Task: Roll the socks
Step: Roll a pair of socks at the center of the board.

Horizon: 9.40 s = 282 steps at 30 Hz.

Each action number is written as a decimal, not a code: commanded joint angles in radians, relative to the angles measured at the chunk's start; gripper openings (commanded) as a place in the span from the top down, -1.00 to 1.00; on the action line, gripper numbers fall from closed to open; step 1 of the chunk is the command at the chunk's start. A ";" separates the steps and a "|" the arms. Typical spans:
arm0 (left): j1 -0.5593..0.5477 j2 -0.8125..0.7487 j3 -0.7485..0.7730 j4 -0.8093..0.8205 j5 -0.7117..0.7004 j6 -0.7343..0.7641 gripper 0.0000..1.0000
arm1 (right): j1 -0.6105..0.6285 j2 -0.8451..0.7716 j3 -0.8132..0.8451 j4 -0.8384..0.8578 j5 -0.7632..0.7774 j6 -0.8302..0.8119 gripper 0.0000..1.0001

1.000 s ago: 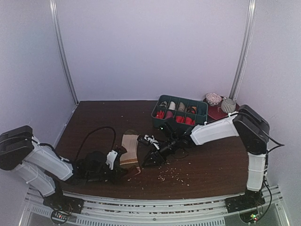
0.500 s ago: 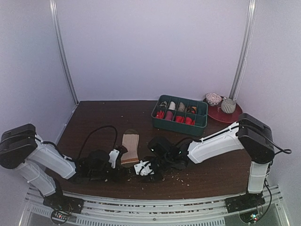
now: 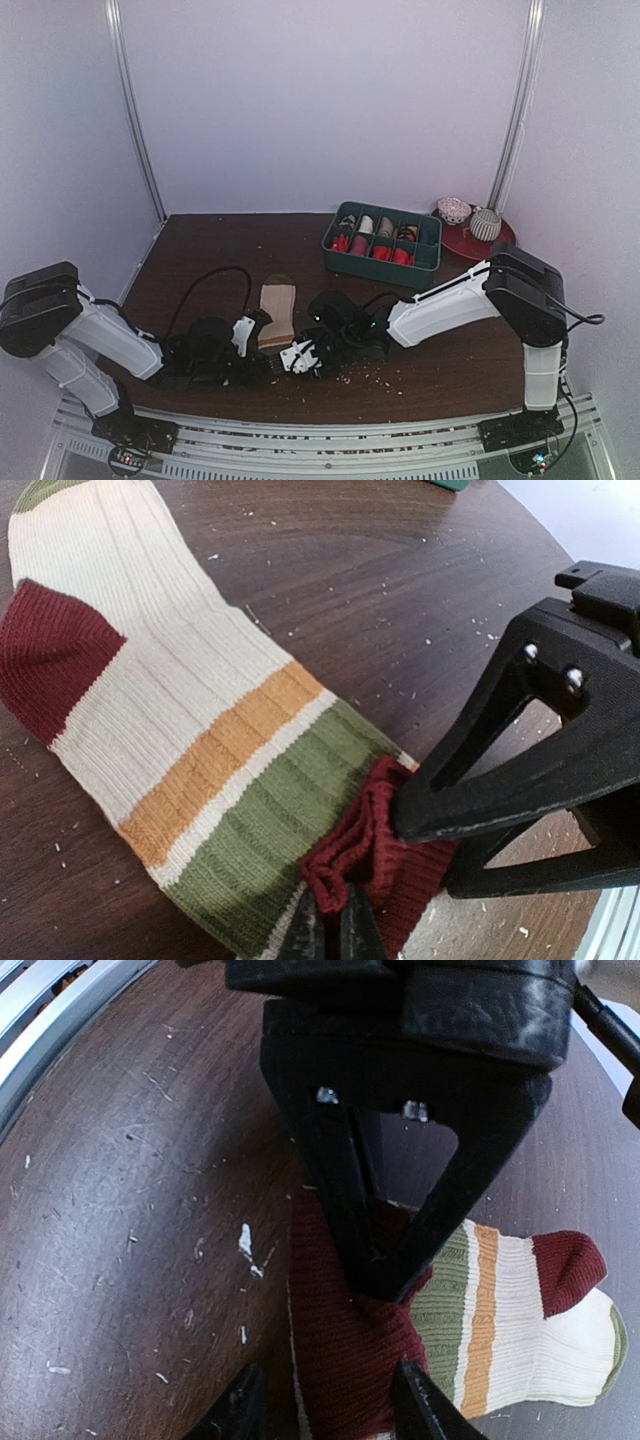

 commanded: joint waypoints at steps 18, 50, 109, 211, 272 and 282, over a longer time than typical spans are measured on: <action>0.008 -0.130 -0.008 -0.205 -0.061 0.130 -0.02 | -0.102 0.173 0.093 -0.428 -0.303 0.459 0.98; -0.146 -0.061 -0.005 0.127 0.136 0.423 -0.12 | -0.208 0.355 0.193 -0.616 -0.672 0.999 1.00; -0.296 0.059 0.032 0.104 -0.101 0.510 -0.18 | -0.210 0.352 0.170 -0.565 -0.643 1.022 1.00; -0.330 -0.147 0.014 -0.037 -0.206 0.493 -0.18 | -0.118 0.330 0.300 -0.904 -0.432 0.715 0.81; -0.068 0.103 0.048 -0.335 0.329 -0.086 1.00 | 0.017 -0.112 -0.191 -0.010 -0.021 0.298 0.45; -0.061 -0.137 0.125 -0.523 0.056 0.077 0.09 | 0.006 -0.030 -0.060 -0.432 -0.270 0.632 0.65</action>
